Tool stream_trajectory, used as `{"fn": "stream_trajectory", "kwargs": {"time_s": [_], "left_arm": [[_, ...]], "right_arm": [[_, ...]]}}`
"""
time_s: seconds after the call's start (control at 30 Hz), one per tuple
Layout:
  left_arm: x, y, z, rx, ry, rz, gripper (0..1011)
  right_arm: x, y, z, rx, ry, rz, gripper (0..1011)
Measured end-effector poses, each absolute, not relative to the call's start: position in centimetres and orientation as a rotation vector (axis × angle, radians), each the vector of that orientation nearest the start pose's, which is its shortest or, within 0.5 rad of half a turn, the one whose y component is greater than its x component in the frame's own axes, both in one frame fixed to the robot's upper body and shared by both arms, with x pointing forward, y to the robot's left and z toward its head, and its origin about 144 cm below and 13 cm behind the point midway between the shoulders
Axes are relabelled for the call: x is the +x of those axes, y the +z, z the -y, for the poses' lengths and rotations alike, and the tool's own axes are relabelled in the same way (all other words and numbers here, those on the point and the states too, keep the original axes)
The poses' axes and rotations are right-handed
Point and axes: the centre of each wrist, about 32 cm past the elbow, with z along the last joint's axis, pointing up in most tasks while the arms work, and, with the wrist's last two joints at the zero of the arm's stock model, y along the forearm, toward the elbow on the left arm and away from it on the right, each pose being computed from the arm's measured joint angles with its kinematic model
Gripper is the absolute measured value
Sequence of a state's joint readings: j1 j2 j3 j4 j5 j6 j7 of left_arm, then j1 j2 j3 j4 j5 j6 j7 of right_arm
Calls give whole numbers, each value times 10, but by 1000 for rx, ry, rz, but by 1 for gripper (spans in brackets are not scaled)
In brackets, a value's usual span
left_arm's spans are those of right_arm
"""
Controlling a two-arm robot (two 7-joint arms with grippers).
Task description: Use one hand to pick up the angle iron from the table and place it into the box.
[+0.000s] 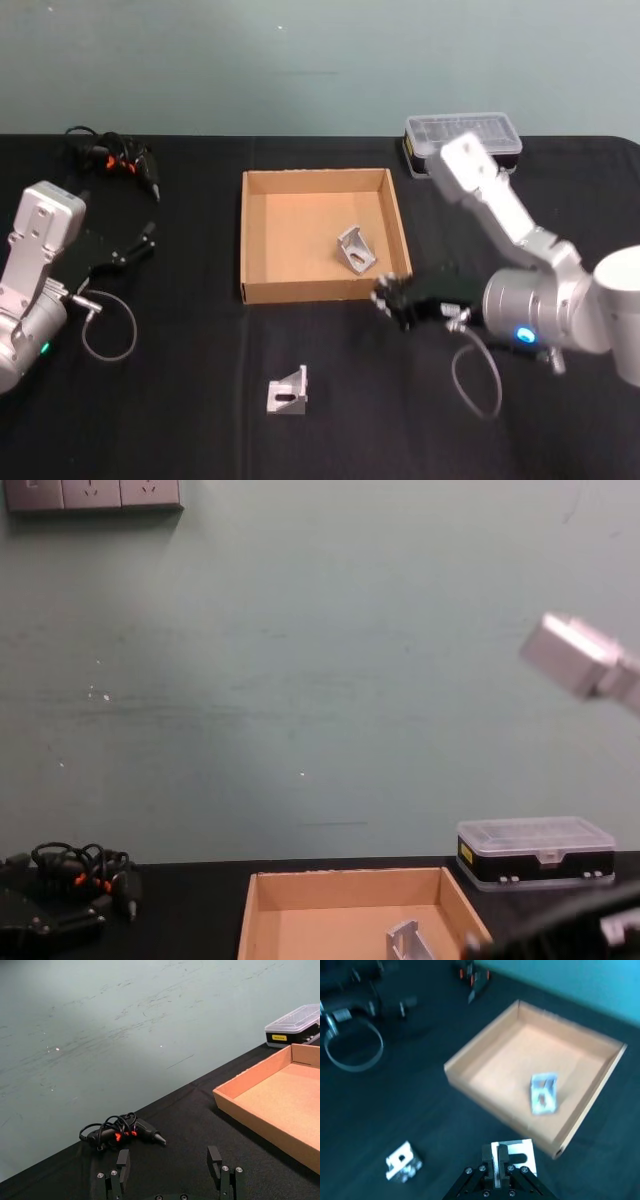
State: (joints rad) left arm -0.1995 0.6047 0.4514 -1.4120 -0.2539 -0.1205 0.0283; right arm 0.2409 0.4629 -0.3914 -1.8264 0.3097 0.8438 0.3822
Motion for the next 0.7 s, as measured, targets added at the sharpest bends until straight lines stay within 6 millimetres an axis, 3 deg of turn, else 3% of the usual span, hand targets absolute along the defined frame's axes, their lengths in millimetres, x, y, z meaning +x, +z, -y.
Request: {"fn": "stream_trajectory", "kwargs": {"time_s": [0.3,0.7], "left_arm": [[489,1140,-310,304,1248,285,1011],[489,1140,-310,304,1248,285,1011]], "right_arm": [[488,1287,221,-441,-837,-97,72],[535,1264,214,-333,-809,-99,72]]}}
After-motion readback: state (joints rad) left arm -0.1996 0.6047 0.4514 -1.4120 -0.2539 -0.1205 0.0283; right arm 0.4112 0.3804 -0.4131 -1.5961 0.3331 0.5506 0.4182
